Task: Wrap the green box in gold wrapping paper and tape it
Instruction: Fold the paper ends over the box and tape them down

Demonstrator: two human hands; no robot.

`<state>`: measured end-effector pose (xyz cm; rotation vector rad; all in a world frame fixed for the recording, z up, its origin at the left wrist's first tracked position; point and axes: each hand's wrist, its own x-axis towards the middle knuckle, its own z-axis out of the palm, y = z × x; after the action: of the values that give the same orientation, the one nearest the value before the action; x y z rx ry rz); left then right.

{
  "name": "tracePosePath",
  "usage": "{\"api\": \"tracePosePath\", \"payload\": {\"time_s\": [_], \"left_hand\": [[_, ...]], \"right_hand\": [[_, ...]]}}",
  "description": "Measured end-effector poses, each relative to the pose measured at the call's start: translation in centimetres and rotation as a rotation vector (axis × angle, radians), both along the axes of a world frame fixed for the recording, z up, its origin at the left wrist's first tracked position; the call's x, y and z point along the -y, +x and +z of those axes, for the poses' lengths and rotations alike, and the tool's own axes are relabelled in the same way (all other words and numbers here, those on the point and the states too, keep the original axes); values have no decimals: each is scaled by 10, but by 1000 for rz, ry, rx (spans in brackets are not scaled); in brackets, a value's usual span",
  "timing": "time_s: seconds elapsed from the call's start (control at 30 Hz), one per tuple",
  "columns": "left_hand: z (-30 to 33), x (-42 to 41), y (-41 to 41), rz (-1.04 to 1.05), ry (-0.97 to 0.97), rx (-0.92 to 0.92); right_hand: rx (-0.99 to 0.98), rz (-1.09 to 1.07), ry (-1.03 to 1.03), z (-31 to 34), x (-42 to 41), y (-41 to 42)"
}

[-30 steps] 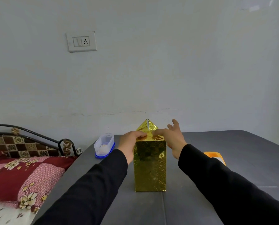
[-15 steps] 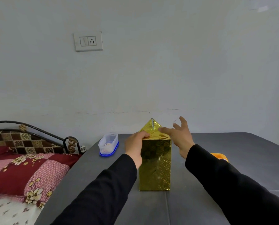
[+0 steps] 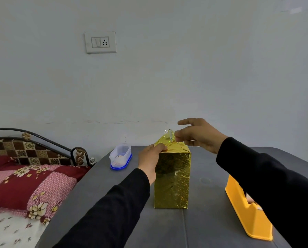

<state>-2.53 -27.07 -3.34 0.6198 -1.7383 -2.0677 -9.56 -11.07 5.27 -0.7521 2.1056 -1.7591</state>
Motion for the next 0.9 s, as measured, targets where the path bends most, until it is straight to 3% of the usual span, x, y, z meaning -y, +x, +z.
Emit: {"api": "tracePosePath", "payload": {"time_s": [0.37,0.67,0.9], "left_hand": [[1,1,4,-16,24,-3],[4,0,7,-15,27,-20],[4,0,7,-10,19,-14]], "right_hand": [[66,-27,145,4,27,-10],[162,-9,45,6,37,-11],[65,-99,188,-3,38,-17]]}}
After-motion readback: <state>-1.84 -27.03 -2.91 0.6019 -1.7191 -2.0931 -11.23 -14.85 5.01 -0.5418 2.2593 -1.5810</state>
